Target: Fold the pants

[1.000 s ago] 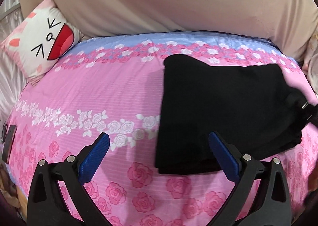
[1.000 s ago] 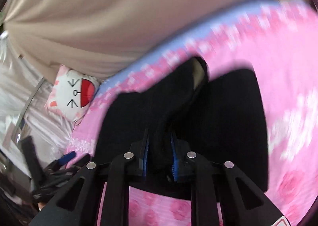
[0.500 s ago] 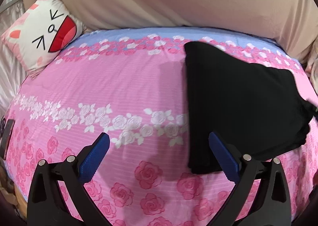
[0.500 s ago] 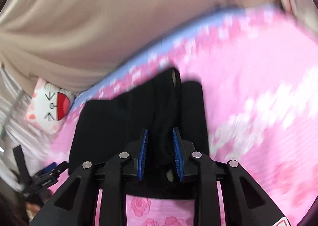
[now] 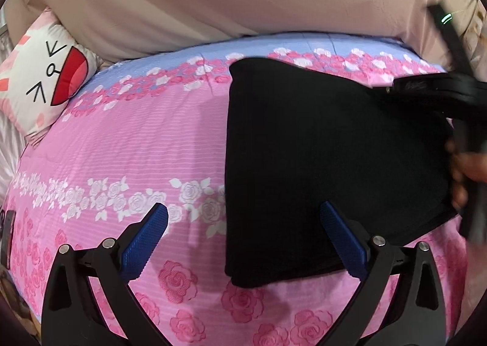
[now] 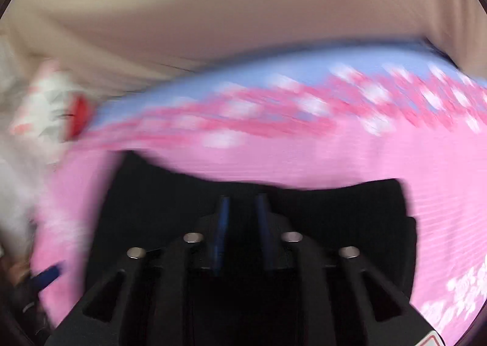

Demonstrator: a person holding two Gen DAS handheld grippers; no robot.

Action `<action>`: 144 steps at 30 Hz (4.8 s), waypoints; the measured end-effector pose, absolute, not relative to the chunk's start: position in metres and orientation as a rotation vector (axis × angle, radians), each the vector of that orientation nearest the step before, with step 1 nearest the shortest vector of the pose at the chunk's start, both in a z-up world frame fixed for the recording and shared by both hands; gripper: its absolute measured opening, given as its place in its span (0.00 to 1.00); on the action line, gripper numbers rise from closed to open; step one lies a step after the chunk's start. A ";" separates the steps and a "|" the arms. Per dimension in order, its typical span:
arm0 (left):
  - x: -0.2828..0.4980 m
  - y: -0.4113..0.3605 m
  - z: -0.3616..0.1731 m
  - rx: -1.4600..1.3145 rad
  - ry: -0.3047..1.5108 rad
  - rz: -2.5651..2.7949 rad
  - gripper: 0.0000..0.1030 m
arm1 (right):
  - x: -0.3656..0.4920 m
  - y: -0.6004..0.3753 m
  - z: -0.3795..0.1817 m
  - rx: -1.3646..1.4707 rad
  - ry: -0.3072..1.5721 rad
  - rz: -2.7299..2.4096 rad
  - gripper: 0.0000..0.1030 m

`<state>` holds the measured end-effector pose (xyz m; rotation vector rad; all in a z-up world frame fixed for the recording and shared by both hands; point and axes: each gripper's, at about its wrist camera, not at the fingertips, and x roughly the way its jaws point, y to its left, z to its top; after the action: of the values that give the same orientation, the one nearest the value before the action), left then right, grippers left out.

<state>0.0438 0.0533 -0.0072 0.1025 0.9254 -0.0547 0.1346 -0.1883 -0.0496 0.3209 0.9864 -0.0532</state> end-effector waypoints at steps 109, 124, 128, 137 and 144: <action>0.073 -0.079 0.013 0.140 0.807 -0.732 0.22 | 0.003 -0.266 0.000 0.751 0.924 0.282 0.47; 0.084 -0.034 0.002 -0.151 0.904 -0.899 0.33 | -0.028 -0.225 -0.016 0.414 0.981 0.059 0.62; 0.081 -0.040 0.002 -0.109 0.890 -0.858 0.25 | -0.045 -0.222 -0.034 0.337 1.002 0.001 0.67; 0.077 0.115 0.093 -0.354 0.607 -0.616 0.12 | -0.064 -0.237 -0.017 0.347 0.910 -0.071 0.67; 0.040 0.246 0.119 -0.382 0.480 -0.277 0.12 | -0.011 -0.145 -0.006 0.097 0.898 0.128 0.67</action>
<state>0.0403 0.2457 0.1186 -0.3821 0.4802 -0.2773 -0.0114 -0.1452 -0.0058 0.0971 0.8976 0.1279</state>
